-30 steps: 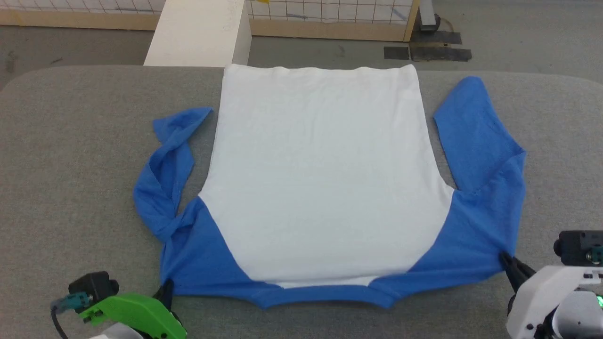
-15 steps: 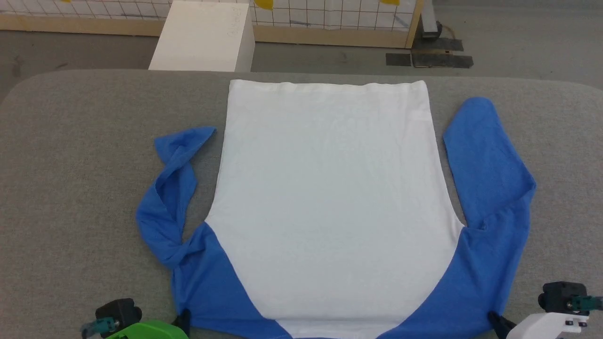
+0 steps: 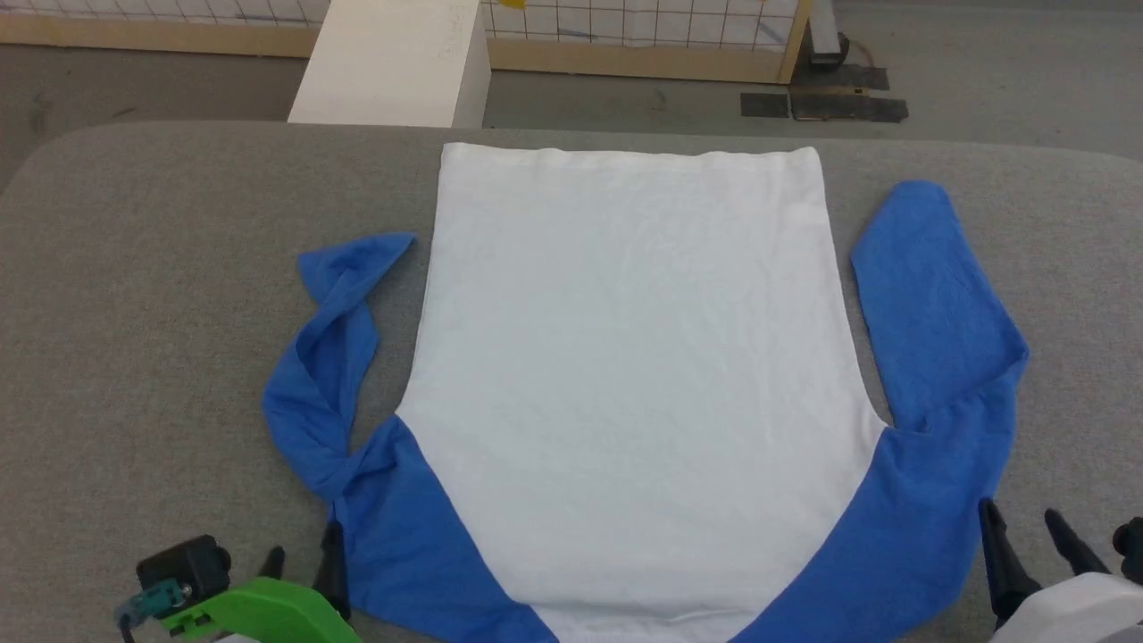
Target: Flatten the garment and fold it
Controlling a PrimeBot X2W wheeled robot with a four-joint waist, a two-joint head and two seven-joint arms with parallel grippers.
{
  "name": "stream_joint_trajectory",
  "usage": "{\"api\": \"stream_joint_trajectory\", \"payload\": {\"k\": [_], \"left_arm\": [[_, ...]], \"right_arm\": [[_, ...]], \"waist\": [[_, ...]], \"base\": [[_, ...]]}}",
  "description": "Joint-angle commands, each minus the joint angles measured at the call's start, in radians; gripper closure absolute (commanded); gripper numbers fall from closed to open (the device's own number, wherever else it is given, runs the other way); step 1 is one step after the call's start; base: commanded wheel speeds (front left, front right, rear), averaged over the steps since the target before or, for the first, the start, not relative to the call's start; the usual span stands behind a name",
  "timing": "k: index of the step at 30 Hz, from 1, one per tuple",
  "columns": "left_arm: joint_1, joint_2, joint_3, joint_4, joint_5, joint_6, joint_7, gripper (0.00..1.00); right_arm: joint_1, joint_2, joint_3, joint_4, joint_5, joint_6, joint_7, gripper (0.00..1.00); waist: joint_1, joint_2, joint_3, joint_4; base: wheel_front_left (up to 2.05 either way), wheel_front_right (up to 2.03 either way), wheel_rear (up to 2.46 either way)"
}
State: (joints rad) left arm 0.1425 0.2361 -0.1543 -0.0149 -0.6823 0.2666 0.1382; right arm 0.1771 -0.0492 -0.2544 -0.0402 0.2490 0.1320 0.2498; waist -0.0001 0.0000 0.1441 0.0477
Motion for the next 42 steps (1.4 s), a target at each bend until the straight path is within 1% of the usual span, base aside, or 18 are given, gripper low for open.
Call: {"api": "stream_joint_trajectory", "payload": {"k": [1,5,7,11,16,21,25,28,33,37,38,39,40,42], "left_arm": [[-0.026,0.016,0.008,-0.023,0.028,0.006,-0.025,0.0],[-0.1,0.049,0.007,-0.031,0.09,0.001,-0.078,0.0],[-0.162,0.063,-0.006,-0.01,0.122,-0.01,-0.096,0.0],[-0.308,0.078,-0.04,0.076,0.177,-0.032,-0.115,0.0],[-0.498,0.085,-0.077,0.217,0.218,-0.068,-0.114,0.0],[-0.675,0.094,-0.114,0.388,0.246,-0.101,-0.061,0.0],[-0.78,0.088,-0.124,0.505,0.241,-0.121,-0.021,0.0],[-0.832,0.092,-0.131,0.583,0.239,-0.13,0.018,0.0],[-0.881,0.107,-0.129,0.681,0.228,-0.129,0.083,0.0],[-0.901,0.122,-0.124,0.745,0.223,-0.111,0.128,0.0],[-0.904,0.125,-0.124,0.756,0.222,-0.109,0.135,0.19],[-0.905,0.127,-0.124,0.762,0.222,-0.108,0.135,0.75],[-0.906,0.127,-0.122,0.766,0.22,-0.104,0.13,1.0],[-0.903,0.125,-0.113,0.768,0.21,-0.107,0.107,1.0]], "right_arm": [[-0.027,-0.001,-0.001,-0.007,-0.017,-0.001,-0.058,0.0],[-0.056,-0.001,0.008,-0.003,-0.034,-0.001,-0.19,0.0],[-0.071,-0.001,0.021,-0.004,-0.041,-0.001,-0.233,0.0],[-0.102,-0.001,0.055,-0.017,-0.059,-0.001,-0.276,0.0],[-0.138,-0.001,0.085,-0.04,-0.074,-0.001,-0.281,0.0],[-0.175,-0.001,0.123,-0.052,-0.076,-0.001,-0.27,0.0],[-0.196,-0.001,0.149,-0.061,-0.072,-0.001,-0.263,0.0],[-0.207,-0.001,0.162,-0.061,-0.071,-0.001,-0.261,0.0],[-0.215,-0.001,0.17,-0.062,-0.063,-0.001,-0.262,0.0],[-0.218,-0.001,0.174,-0.058,-0.06,-0.001,-0.264,0.0],[-0.218,-0.001,0.175,-0.057,-0.059,-0.001,-0.264,0.0],[-0.218,-0.001,0.176,-0.056,-0.058,-0.001,-0.264,0.0],[-0.217,-0.001,0.177,-0.054,-0.056,-0.001,-0.265,0.0],[-0.213,-0.001,0.177,-0.05,-0.052,-0.001,-0.265,0.0]], "waist": [[0.0001,0.0,0.008,0.004],[0.0001,0.0,0.022,0.008],[0.0001,0.0,0.031,0.009],[0.0001,0.0,0.055,0.006],[0.0001,0.0,0.098,-0.015],[0.0001,0.0,0.155,-0.053],[0.0001,0.0,0.191,-0.085],[0.0001,0.0,0.211,-0.111],[0.0001,0.0,0.226,-0.141],[0.0001,0.0,0.228,-0.156],[0.0001,0.0,0.227,-0.159],[0.0001,0.0,0.224,-0.16],[0.0001,0.0,0.22,-0.161],[0.0001,0.0,0.209,-0.159]], "base": [[0.0,0.0,0.0],[0.0,0.0,0.0],[0.0,0.0,0.0],[0.0,0.0,0.0],[0.0,0.0,0.0],[0.0,0.0,0.0],[0.0,0.0,0.0],[0.0,0.0,0.0],[0.0,0.0,0.0],[0.0,0.0,0.0],[0.0,0.0,0.0],[0.0,0.0,0.0],[0.0,0.0,0.0],[0.0,0.0,0.0]]}}
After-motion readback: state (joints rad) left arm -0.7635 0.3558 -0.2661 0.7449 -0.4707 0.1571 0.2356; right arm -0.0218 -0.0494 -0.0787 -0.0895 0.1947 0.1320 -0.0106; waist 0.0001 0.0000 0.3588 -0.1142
